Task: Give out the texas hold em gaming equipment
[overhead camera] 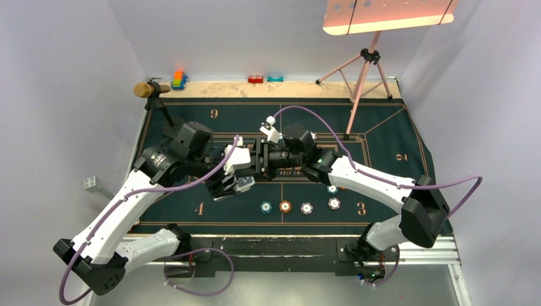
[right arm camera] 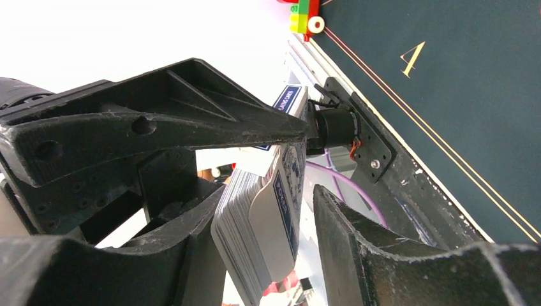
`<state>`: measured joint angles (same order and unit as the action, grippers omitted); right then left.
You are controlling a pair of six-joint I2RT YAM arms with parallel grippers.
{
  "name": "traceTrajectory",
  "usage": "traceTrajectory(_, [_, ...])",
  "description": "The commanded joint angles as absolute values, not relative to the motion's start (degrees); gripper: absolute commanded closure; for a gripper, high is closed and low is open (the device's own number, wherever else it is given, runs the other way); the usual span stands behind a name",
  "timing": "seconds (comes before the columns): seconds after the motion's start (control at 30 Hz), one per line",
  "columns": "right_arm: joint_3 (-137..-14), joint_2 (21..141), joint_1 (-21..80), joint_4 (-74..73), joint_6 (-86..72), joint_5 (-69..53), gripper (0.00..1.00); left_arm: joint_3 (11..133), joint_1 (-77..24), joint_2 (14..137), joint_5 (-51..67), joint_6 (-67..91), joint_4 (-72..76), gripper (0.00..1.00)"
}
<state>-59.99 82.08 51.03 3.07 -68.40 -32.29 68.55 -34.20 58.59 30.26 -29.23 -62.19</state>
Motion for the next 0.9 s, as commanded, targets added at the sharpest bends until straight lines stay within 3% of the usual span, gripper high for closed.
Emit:
traceTrajectory(0.0, [-59.9, 79.9, 51.8, 4.8, -67.9, -32.2, 0.49, 69.7, -34.3, 59.2, 29.5, -28.0, -60.5, 0.41])
traceTrajectory(0.17, [-61.2, 82.1, 53.0, 4.7, -67.2, -33.2, 0.6, 72.2, -34.3, 62.0, 28.7, -27.3, -61.1, 0.42])
traceTrajectory(0.43, [-61.7, 83.6, 53.5, 5.3, -67.3, -33.9, 0.86, 76.1, -34.3, 64.9, 28.6, -26.3, -62.3, 0.39])
traceTrajectory(0.53, [-60.7, 83.2, 53.4, 6.0, -67.8, -34.4, 0.91, 76.4, -34.3, 64.9, 28.6, -26.2, -63.2, 0.22])
traceTrajectory(0.57, [-60.4, 82.9, 53.3, 6.1, -67.9, -34.5, 0.92, 76.7, -34.3, 64.7, 28.4, -26.1, -63.6, 0.03])
traceTrajectory(0.87, [-58.2, 80.0, 49.5, 5.0, -66.5, -35.0, 0.92, 78.0, -33.5, 57.0, 19.9, -25.6, -67.4, 0.0])
